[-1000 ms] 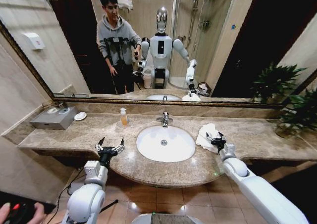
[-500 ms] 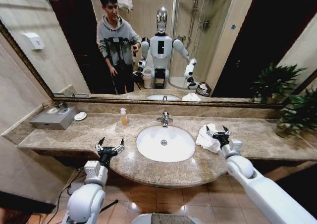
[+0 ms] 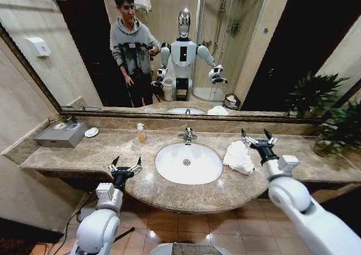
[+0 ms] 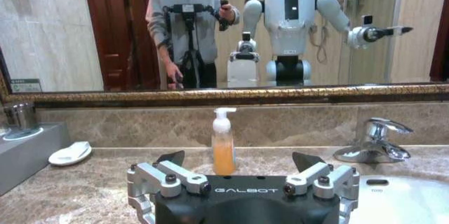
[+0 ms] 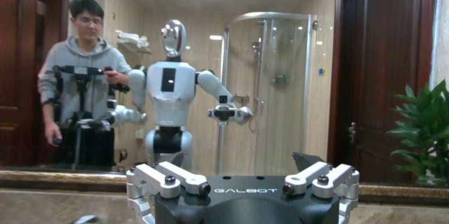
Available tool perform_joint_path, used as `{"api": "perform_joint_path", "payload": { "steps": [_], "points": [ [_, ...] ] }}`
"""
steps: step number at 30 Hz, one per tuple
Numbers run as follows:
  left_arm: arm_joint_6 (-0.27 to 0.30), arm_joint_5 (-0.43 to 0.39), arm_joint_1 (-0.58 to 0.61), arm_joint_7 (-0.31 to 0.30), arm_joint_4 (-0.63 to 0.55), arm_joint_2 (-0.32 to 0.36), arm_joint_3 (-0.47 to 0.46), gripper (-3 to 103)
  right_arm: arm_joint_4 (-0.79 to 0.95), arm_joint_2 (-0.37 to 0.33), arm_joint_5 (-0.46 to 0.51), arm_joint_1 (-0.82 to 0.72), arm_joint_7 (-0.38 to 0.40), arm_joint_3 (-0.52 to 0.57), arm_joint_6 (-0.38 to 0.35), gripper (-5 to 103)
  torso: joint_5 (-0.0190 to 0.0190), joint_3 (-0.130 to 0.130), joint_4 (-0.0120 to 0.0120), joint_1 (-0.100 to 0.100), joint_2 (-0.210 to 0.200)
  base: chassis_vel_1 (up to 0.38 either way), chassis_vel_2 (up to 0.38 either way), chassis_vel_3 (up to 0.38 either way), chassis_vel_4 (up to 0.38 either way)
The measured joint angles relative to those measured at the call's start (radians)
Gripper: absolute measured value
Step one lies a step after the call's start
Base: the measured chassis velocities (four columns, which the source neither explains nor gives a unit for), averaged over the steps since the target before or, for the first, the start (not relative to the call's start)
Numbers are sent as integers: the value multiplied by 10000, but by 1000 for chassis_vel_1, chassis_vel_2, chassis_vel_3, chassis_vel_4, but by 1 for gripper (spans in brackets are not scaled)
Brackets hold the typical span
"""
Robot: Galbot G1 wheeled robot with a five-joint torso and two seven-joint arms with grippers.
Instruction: Pick up the towel from the sink counter and wipe the mirror surface.
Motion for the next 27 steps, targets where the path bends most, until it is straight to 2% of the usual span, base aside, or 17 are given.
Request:
{"api": "perform_joint_path", "payload": {
  "steps": [10, 27],
  "points": [
    [0, 0, 0, 0, 0, 0, 0, 100, 957, 535, -213, -1317, -375, 453, 30, 100, -3, 0, 3, 0, 0, 0, 0, 0, 0],
    [0, 0, 0, 0, 0, 0, 0, 100, 965, 598, -307, -1401, -455, 432, 26, 100, -1, 1, 2, 0, 0, 0, 0, 0, 0]
  ]
}}
